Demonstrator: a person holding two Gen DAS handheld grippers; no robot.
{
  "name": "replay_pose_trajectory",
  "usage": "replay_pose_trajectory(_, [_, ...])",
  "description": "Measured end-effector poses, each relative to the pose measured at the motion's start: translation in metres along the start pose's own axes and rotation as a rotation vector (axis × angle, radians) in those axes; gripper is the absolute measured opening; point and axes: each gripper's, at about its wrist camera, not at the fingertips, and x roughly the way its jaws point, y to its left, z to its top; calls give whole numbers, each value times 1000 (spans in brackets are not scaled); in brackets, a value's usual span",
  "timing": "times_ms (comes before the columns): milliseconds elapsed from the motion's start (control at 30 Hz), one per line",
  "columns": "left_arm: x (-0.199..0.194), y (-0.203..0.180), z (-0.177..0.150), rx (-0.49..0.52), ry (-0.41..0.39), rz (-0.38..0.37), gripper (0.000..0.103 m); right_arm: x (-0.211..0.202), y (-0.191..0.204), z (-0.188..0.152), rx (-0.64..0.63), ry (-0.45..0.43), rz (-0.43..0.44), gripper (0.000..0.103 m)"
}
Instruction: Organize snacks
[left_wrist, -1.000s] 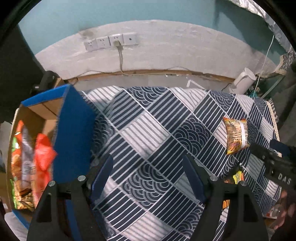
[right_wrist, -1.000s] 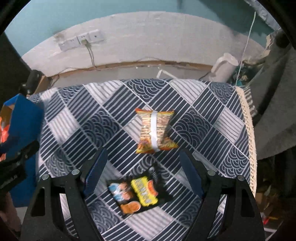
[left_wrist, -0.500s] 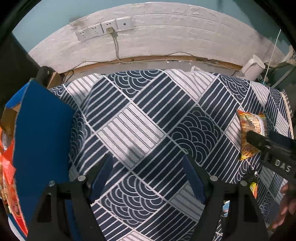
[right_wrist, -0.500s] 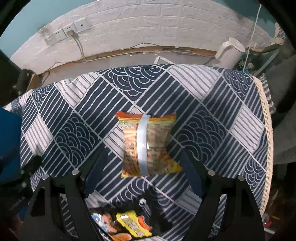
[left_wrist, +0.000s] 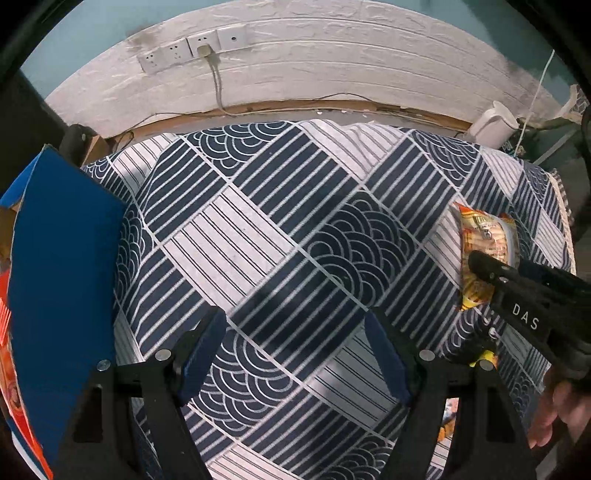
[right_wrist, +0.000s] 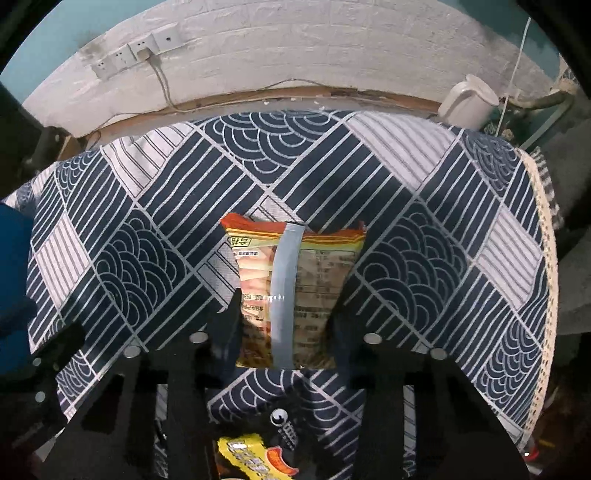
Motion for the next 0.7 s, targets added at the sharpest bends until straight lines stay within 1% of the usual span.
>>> replay_pose_trajectory(167, [-7, -9, -12, -6, 11, -26, 79, -25, -2, -8, 0, -48, 16, 37])
replay_pose_trajectory(333, [-13, -21, -22, -26, 50, -67, 79, -52, -12, -23, -24, -88, -1, 37])
replay_pose_trajectory(433, [-17, -29, -28, -46, 58, -88, 81, -64, -24, -34, -11, -92, -8, 37])
replay_pose_trajectory(500, [-19, -37, -32, -62, 64, -101, 85, -70, -32, -42, 5, -92, -5, 37])
replay_pose_trajectory(700, [-22, -66, -41, -122, 93, -147, 86, -74, -61, -73, 53, -77, -12, 37])
